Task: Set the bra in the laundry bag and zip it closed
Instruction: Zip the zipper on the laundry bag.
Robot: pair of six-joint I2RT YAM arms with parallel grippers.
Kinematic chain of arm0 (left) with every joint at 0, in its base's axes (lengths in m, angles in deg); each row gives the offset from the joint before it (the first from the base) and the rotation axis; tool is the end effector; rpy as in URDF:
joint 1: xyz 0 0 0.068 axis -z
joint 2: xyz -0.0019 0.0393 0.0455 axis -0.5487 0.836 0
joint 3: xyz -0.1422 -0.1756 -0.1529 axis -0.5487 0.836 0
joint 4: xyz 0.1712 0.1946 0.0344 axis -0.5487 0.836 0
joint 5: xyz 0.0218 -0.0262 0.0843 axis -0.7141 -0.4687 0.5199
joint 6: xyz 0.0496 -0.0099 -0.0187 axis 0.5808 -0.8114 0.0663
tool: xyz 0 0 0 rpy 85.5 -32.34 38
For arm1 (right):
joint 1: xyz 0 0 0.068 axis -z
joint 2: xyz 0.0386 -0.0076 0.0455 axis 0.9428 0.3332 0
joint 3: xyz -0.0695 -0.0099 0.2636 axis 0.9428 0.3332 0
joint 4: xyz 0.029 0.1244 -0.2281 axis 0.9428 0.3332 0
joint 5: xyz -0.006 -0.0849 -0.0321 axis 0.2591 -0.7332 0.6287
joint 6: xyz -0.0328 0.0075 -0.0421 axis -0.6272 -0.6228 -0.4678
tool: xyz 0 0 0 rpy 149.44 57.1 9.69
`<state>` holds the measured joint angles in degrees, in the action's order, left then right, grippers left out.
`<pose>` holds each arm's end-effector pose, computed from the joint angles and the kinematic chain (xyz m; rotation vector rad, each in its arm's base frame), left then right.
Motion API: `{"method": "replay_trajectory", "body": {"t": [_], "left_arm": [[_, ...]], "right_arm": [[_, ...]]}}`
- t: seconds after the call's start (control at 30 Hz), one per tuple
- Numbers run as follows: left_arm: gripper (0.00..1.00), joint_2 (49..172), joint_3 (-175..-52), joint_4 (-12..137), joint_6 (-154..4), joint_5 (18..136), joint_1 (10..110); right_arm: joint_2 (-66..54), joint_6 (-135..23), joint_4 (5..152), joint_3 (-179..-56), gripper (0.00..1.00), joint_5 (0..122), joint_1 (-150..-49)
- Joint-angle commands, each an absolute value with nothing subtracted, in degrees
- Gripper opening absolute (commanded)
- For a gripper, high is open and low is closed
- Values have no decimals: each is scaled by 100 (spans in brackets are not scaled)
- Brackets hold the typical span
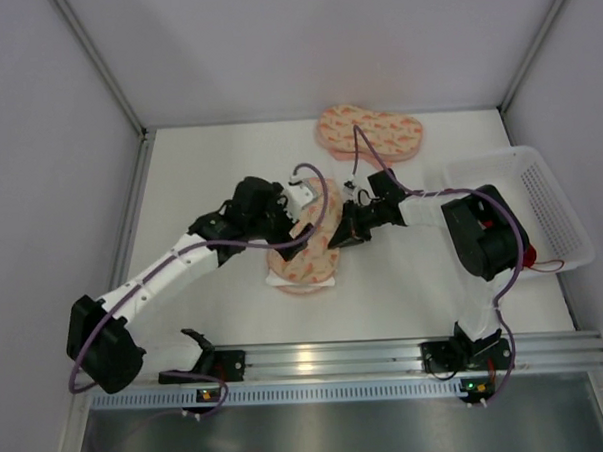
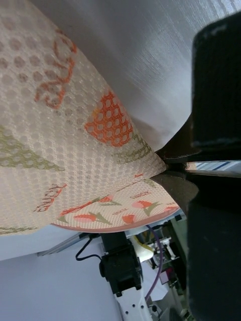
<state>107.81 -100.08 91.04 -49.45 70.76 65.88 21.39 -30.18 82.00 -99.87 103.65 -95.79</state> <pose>0.2272 -0.1561 0.2959 1.0350 2.0364 -0.4603 0.3151 0.1790 0.1343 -0.2265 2.6530 1.4972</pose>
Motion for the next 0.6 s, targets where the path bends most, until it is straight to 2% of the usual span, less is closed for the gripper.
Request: {"method": "replay_trajectory", "body": {"t": [0.0,0.2,0.57], "left_arm": [[98,10947,-9416,8923,-4221,8681,7656],[96,11158,-8992,8087,-3895,9705,8854],[95,11237,-8869,7717,-3781,9680,9515]], "right_arm": [[2092,-2850,8219,-10177,0,10391,-9637],[2066,-2753,8148,-10072,0,10444,-9646],[2154,-2736,8192,-10072,0,10452,-9638]]}}
